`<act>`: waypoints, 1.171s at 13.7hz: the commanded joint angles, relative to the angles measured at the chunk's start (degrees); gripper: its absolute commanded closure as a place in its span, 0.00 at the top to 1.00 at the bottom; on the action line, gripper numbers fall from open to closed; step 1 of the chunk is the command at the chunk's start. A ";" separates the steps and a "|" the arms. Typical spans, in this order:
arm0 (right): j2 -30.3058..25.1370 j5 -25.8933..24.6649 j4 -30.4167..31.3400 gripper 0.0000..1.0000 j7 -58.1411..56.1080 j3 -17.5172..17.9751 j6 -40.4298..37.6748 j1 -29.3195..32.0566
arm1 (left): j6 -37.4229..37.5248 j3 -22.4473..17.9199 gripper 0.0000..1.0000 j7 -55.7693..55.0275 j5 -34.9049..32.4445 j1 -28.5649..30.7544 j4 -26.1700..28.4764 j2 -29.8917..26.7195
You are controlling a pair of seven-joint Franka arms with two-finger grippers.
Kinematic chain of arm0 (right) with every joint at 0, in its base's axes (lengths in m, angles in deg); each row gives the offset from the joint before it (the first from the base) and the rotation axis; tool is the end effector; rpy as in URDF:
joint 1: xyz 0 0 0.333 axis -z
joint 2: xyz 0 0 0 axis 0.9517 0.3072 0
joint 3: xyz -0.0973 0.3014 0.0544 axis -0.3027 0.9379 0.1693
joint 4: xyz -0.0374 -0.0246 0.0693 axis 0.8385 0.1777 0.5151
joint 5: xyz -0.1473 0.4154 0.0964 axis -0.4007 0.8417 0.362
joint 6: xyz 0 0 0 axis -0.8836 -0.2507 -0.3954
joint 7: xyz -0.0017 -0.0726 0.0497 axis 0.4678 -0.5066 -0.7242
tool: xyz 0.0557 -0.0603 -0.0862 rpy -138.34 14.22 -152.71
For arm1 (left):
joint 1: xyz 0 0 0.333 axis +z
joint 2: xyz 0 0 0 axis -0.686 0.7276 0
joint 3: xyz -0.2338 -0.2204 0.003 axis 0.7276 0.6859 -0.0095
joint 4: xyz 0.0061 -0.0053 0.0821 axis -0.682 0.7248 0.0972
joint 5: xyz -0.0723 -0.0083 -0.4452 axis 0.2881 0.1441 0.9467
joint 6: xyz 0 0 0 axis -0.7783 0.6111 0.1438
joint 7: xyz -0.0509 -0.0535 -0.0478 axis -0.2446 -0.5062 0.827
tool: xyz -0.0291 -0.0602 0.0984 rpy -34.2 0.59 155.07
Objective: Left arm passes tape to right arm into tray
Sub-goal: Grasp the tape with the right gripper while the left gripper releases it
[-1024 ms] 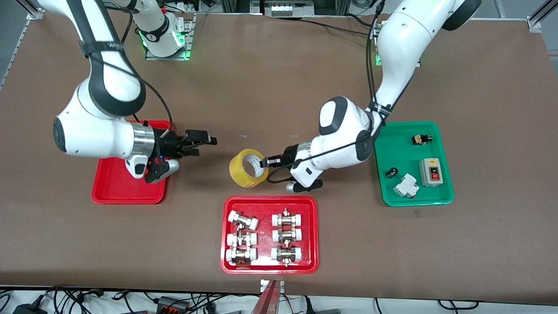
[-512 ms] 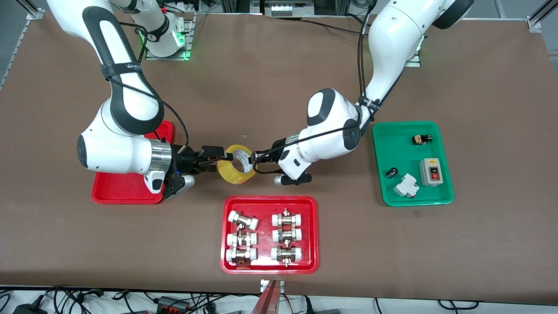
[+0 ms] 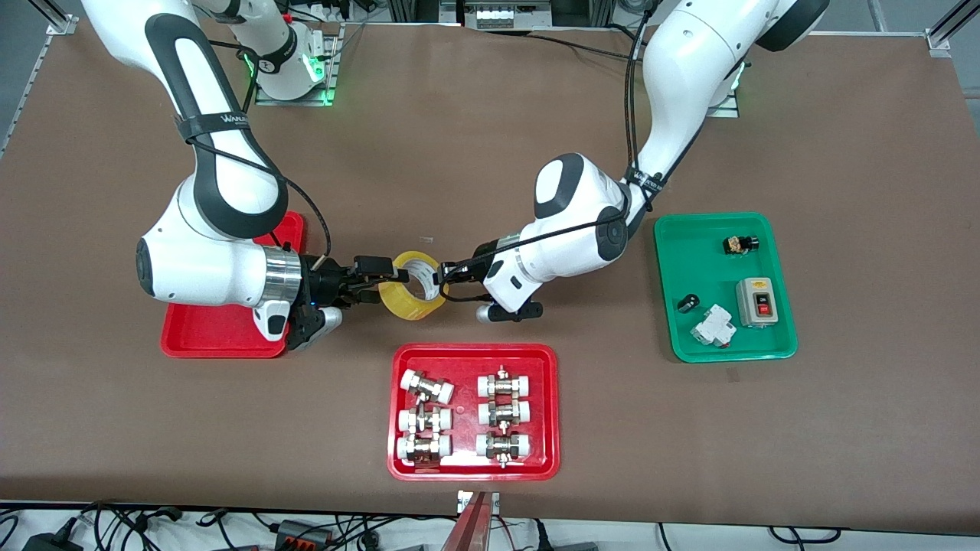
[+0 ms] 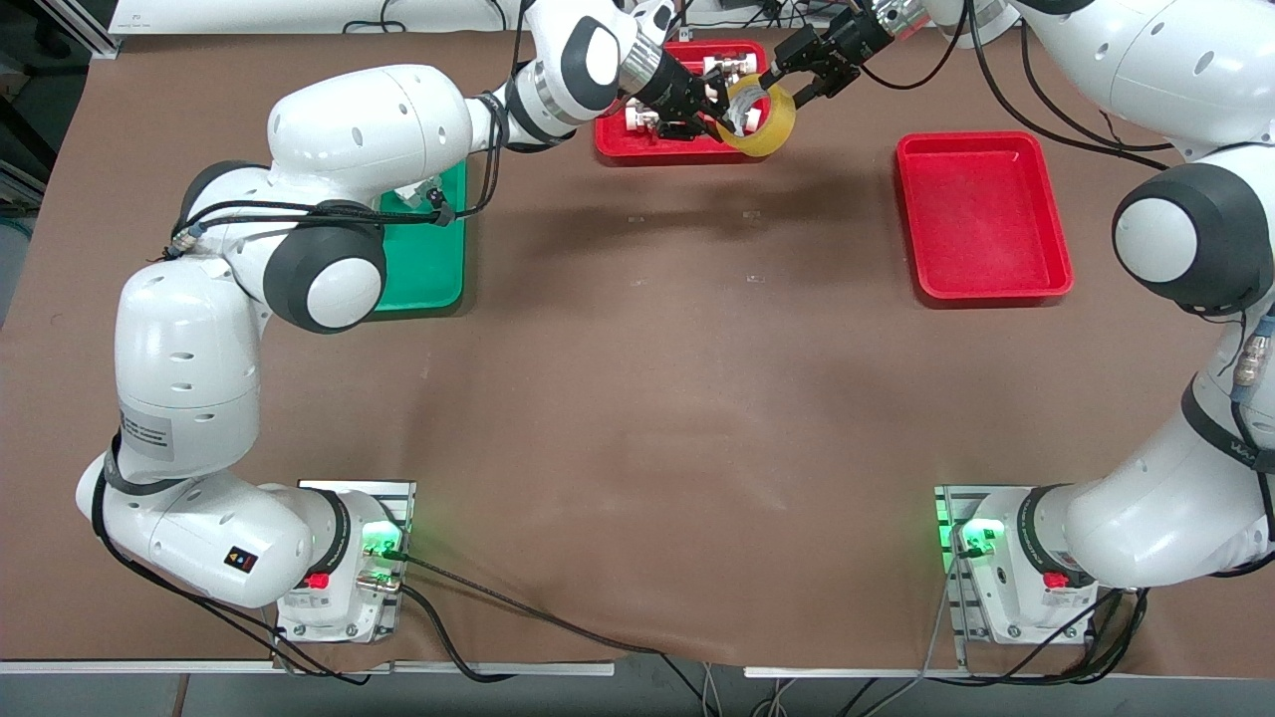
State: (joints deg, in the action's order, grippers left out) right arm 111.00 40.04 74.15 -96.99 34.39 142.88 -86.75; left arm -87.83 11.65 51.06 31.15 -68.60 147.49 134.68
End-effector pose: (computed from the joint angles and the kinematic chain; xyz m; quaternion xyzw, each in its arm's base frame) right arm 0.7051 0.2743 0.3259 -0.9157 -0.1256 0.0242 0.3810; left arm 0.6496 -0.5241 0.2883 0.9143 0.1139 -0.0690 0.3825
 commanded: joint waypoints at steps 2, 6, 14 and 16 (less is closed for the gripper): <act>0.72 1.26 -0.91 0.47 -1.47 -0.07 -0.67 -0.30 | -0.70 -0.26 0.01 0.30 1.56 -0.64 -1.36 0.48; 0.72 1.17 -0.99 0.32 -1.47 -0.07 -0.58 -0.48 | -0.70 -0.26 0.01 0.39 1.56 -0.64 -1.36 0.48; 0.72 1.00 -1.08 0.20 -3.40 -0.16 -0.58 -0.48 | 0.09 -1.31 1.00 2.31 -0.46 3.74 -0.66 -1.62; 0.72 0.91 -1.08 0.20 -3.31 -0.16 -0.58 -0.30 | 2.53 -1.40 1.00 5.21 -6.23 8.56 1.36 -4.25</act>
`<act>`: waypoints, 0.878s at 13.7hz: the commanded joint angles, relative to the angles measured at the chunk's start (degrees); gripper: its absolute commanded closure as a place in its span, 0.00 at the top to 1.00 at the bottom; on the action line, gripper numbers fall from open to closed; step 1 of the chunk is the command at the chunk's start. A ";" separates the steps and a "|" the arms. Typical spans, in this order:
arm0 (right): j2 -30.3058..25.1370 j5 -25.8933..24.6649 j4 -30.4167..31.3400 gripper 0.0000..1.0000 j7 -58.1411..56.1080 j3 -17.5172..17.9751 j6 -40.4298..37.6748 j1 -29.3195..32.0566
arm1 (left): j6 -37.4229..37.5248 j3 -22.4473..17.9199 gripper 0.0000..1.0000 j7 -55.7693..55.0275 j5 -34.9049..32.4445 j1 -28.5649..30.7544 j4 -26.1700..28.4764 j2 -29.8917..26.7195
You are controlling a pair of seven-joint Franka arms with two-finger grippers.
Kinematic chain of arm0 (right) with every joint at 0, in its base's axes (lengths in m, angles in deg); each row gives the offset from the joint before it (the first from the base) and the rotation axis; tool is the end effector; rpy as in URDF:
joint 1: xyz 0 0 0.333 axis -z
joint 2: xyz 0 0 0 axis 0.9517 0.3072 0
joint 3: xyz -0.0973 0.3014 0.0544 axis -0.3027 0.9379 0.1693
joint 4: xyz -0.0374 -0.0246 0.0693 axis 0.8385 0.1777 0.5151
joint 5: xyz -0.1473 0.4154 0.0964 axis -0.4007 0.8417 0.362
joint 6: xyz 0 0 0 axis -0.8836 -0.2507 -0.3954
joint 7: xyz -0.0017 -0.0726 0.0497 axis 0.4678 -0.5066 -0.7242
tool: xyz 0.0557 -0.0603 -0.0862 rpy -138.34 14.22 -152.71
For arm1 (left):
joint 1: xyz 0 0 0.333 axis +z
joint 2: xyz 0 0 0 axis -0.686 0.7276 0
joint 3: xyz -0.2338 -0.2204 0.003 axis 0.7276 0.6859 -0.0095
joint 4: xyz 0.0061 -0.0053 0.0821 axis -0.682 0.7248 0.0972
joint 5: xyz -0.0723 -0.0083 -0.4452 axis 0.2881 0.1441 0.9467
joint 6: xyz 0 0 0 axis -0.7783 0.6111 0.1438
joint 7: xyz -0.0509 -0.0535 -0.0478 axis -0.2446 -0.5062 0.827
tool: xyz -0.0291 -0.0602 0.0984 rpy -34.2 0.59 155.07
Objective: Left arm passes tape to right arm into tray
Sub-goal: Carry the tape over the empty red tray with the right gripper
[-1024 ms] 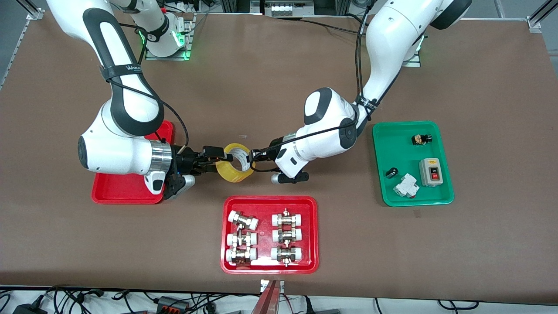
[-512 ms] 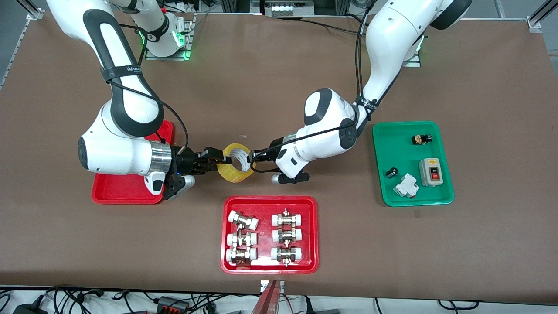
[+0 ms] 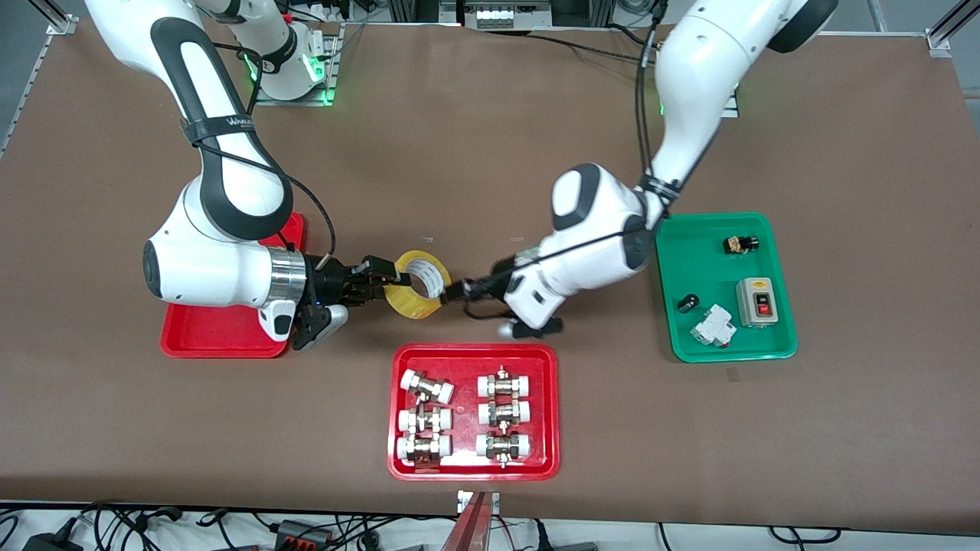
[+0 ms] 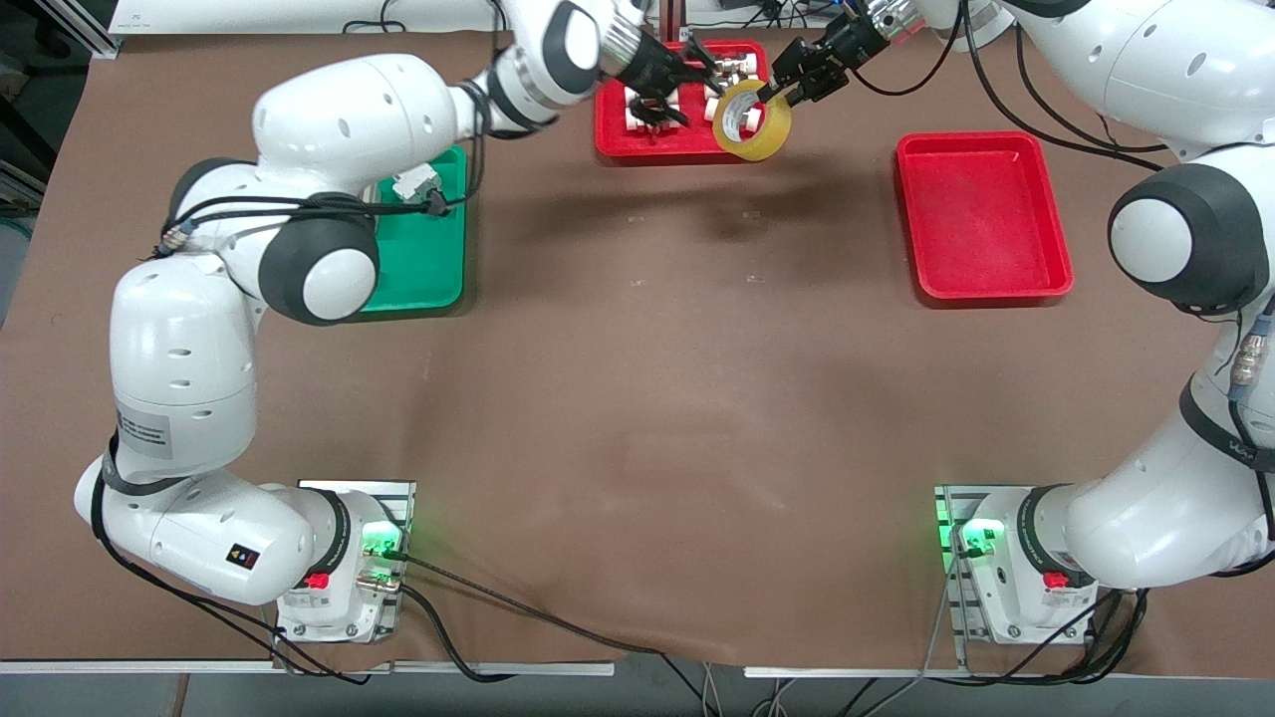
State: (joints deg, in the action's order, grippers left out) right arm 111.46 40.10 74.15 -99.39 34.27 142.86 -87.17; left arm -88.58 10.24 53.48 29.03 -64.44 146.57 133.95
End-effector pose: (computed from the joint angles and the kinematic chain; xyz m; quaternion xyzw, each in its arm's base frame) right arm 0.7035 0.2782 0.3198 -0.9128 -0.1456 0.0210 0.3810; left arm 0.7001 -0.4623 0.3048 0.9178 0.1223 -0.0147 0.3774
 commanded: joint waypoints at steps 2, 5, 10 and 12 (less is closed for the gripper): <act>0.26 0.49 -1.08 0.20 -1.00 -0.38 -0.55 0.73 | 13.18 0.18 1.00 5.78 -16.74 9.50 2.12 -6.42; 0.26 0.41 -0.47 0.21 -0.30 -0.65 -0.99 4.41 | 27.34 0.10 1.00 7.99 -25.41 15.66 1.94 -11.69; 0.26 -2.14 -0.03 0.22 -0.13 -0.83 -14.15 18.29 | 48.71 -0.08 1.00 14.93 -40.95 24.55 1.68 -19.33; 0.35 -3.19 0.23 0.22 -0.30 -0.83 -18.90 24.52 | 53.56 -0.17 1.00 15.37 -42.12 25.51 3.42 -24.42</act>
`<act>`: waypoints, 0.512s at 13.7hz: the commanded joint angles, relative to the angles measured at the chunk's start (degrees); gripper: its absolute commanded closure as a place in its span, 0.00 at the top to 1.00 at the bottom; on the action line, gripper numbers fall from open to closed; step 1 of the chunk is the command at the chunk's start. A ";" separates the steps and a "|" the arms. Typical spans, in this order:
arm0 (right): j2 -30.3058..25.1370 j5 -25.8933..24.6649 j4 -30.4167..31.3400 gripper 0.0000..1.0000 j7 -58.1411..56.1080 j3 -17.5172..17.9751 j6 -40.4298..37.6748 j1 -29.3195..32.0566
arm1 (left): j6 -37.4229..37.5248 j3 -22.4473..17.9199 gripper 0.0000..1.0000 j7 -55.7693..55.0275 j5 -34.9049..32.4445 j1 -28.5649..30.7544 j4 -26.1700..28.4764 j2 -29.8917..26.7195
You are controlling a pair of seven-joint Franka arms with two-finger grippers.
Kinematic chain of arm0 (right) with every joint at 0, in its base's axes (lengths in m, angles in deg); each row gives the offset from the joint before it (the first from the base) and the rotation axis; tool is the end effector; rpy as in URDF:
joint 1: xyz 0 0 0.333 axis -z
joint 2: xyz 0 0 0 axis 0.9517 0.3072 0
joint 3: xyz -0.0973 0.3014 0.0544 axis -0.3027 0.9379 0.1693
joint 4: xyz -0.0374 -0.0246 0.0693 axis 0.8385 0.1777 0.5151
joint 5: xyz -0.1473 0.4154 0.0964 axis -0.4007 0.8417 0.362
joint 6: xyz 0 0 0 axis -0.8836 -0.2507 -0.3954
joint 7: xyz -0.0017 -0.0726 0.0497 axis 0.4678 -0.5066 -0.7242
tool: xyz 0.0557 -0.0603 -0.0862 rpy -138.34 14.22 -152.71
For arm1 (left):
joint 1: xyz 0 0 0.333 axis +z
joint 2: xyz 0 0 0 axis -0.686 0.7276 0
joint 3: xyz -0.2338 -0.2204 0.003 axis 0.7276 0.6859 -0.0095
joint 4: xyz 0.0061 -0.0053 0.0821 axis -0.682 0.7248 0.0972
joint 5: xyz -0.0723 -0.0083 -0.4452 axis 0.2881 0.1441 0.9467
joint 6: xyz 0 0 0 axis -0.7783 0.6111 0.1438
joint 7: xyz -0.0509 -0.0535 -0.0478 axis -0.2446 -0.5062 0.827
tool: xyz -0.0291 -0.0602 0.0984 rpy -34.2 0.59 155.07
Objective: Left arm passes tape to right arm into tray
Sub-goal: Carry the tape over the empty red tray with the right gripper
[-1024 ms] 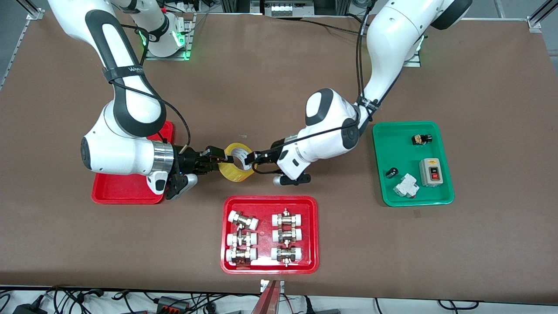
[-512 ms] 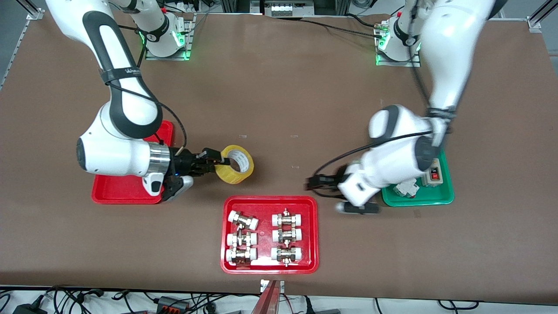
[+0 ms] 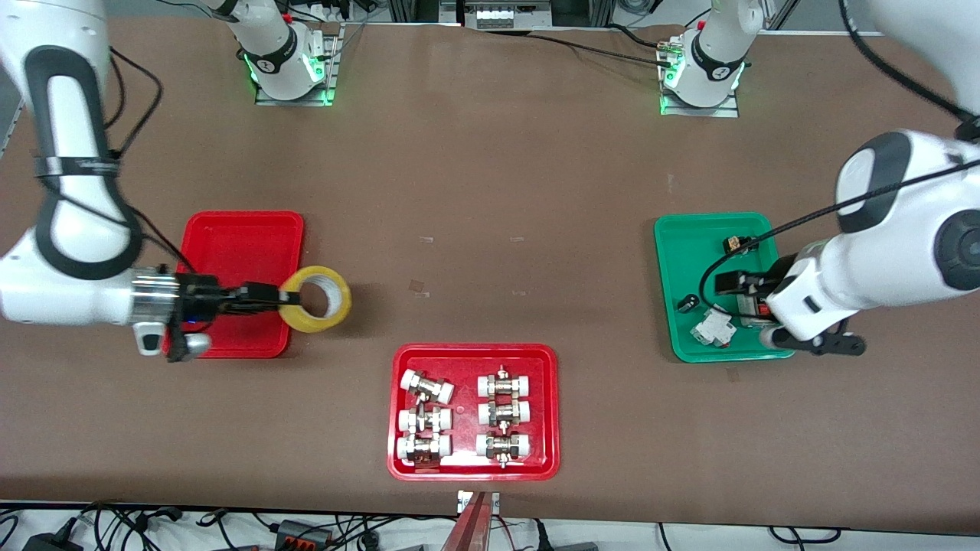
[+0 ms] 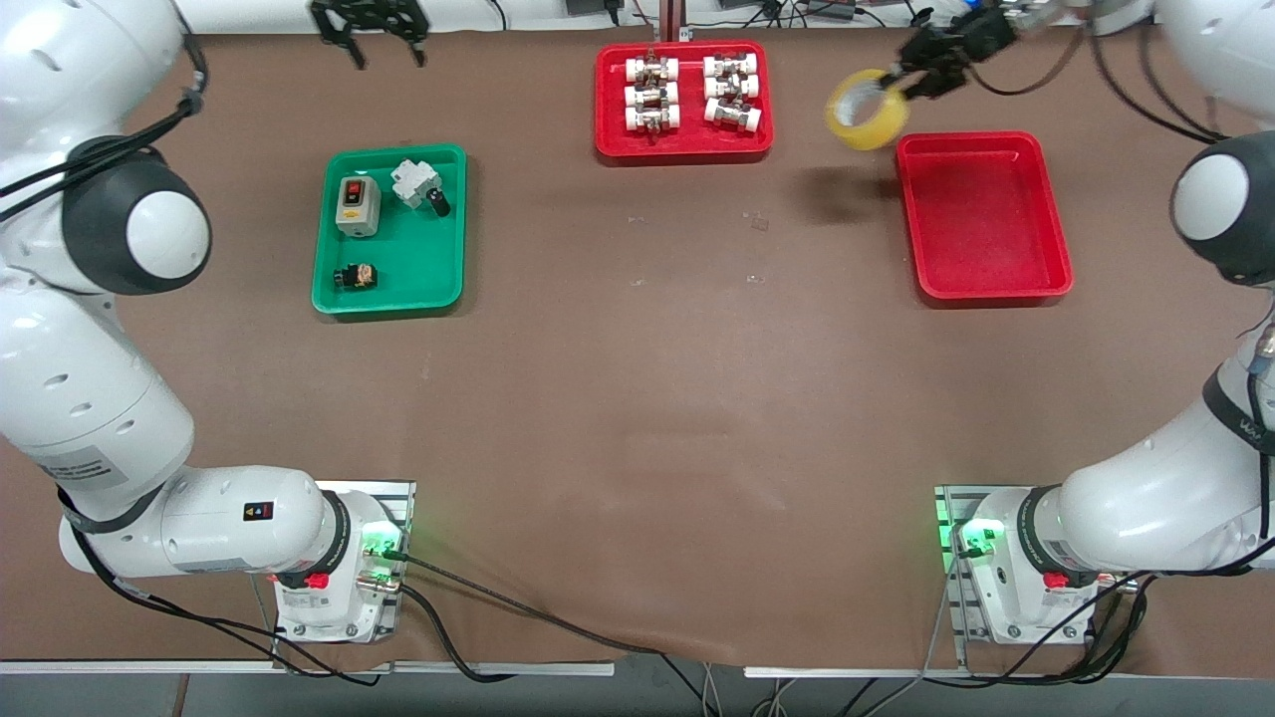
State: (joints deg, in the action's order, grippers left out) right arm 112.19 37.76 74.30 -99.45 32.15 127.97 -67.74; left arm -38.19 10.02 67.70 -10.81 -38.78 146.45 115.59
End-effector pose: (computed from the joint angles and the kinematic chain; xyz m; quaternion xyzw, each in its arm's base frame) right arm 0.7253 0.0265 0.2987 -0.9127 -0.0265 0.0727 0.4012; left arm 0.7203 -0.1010 0.4645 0.9941 -0.0336 -0.0983 0.0296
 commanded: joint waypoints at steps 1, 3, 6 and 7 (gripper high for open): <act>-0.38 -2.07 0.09 0.22 -0.07 1.29 -4.82 7.12 | 2.66 0.66 1.00 1.15 -1.92 1.34 7.99 -9.92; 1.19 -2.70 1.40 0.22 0.02 1.29 -5.44 11.25 | 0.55 1.01 1.00 0.89 -1.57 1.71 15.55 -16.69; 4.35 -2.87 1.67 0.22 -0.94 1.29 -7.19 16.71 | 2.38 1.10 1.00 0.54 -1.48 2.06 17.78 -20.84; 5.50 -2.53 1.58 0.22 -1.04 1.38 -7.90 17.77 | 2.74 1.10 1.00 0.54 -1.48 2.15 18.74 -22.07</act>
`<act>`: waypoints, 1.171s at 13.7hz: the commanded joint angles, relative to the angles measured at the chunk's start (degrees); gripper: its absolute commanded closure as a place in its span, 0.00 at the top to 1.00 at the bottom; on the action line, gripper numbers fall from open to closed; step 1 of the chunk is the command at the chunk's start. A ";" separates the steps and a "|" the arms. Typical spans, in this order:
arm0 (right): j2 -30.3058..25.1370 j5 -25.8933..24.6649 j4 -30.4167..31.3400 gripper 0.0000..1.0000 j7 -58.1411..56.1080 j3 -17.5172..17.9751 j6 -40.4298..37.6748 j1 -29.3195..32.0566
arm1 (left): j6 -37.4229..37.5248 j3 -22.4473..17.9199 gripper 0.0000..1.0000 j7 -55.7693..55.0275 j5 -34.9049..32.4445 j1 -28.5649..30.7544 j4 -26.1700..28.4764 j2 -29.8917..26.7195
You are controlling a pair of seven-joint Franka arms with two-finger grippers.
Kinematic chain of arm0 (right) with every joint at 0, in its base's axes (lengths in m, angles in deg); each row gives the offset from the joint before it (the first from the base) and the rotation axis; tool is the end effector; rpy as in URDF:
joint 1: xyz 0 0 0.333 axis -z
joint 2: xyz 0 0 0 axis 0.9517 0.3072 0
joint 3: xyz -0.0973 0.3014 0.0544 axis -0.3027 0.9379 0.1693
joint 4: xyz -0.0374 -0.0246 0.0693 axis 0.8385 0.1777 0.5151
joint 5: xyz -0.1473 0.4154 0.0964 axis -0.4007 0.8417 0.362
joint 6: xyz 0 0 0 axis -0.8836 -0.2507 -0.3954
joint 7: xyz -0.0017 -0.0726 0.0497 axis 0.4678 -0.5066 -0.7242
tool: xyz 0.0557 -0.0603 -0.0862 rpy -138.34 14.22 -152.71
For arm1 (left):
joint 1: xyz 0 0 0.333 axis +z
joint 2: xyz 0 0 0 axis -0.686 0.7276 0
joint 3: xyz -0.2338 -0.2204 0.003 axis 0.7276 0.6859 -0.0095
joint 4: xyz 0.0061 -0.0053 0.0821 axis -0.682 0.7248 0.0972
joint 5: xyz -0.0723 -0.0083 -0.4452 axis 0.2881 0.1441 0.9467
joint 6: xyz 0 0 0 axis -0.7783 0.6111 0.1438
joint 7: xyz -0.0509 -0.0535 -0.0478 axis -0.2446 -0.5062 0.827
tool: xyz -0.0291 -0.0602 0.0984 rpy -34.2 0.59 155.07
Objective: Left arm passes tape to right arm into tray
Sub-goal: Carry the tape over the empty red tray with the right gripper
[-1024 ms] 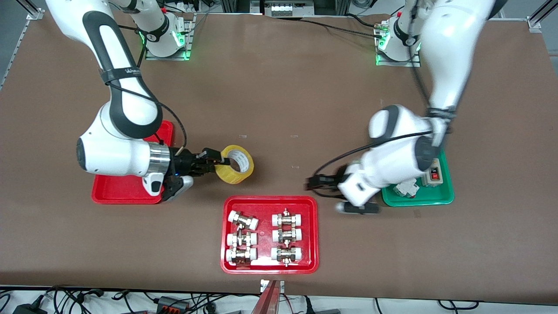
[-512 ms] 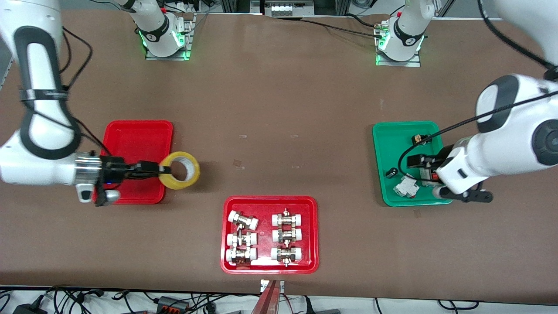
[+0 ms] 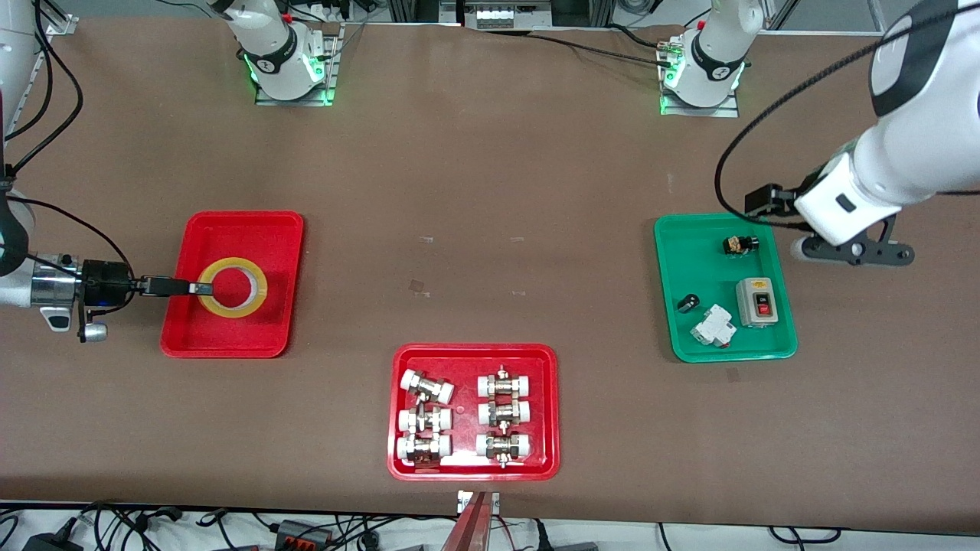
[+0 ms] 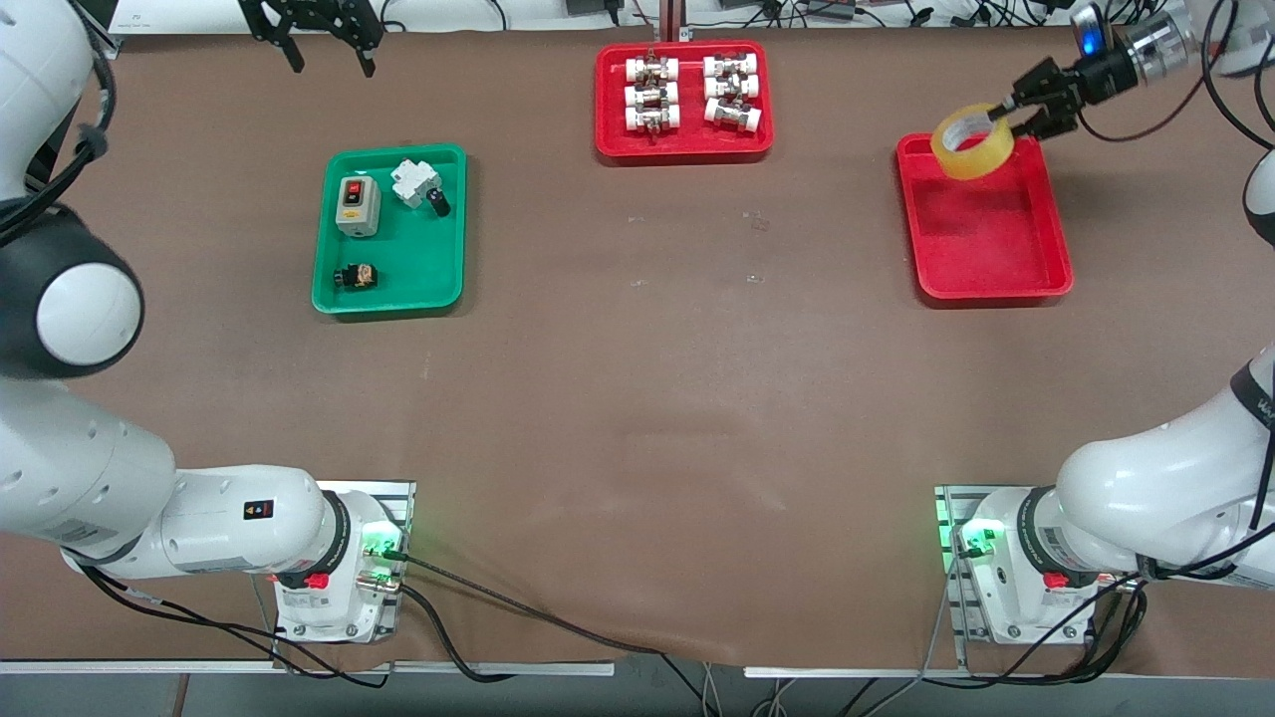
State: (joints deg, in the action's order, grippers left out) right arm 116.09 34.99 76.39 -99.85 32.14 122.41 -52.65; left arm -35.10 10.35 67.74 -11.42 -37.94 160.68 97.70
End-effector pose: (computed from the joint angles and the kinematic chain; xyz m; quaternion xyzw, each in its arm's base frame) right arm 0.6800 -0.1505 0.2306 -0.8959 0.0847 0.1120 0.4214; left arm 0.6321 -0.1020 0.5418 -0.9950 0.0369 0.0918 0.0155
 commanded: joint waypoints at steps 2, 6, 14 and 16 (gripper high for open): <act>3.88 0.42 -0.51 0.22 -2.29 1.40 -2.69 4.34 | 0.53 0.68 1.00 0.59 -1.74 1.13 2.87 -3.68; 6.88 0.33 -0.42 0.22 -7.39 1.40 -3.40 6.02 | 2.38 0.78 1.00 0.06 -4.38 0.69 -2.24 -0.33; 10.13 0.25 -0.59 1.00 -11.36 1.66 -2.08 5.50 | 2.81 -14.34 1.00 -0.99 0.10 -9.33 -1.45 -3.06; 9.52 -1.67 -0.77 1.00 -11.62 1.57 -0.68 4.10 | 2.20 -14.34 1.00 -0.48 -1.13 -9.24 -1.63 -2.79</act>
State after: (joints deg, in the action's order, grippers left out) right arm 126.15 34.95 76.42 -110.66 33.05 120.82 -47.98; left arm -33.43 -3.21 67.53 -12.18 -46.30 159.35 95.11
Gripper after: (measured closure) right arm 0.211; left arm 0.000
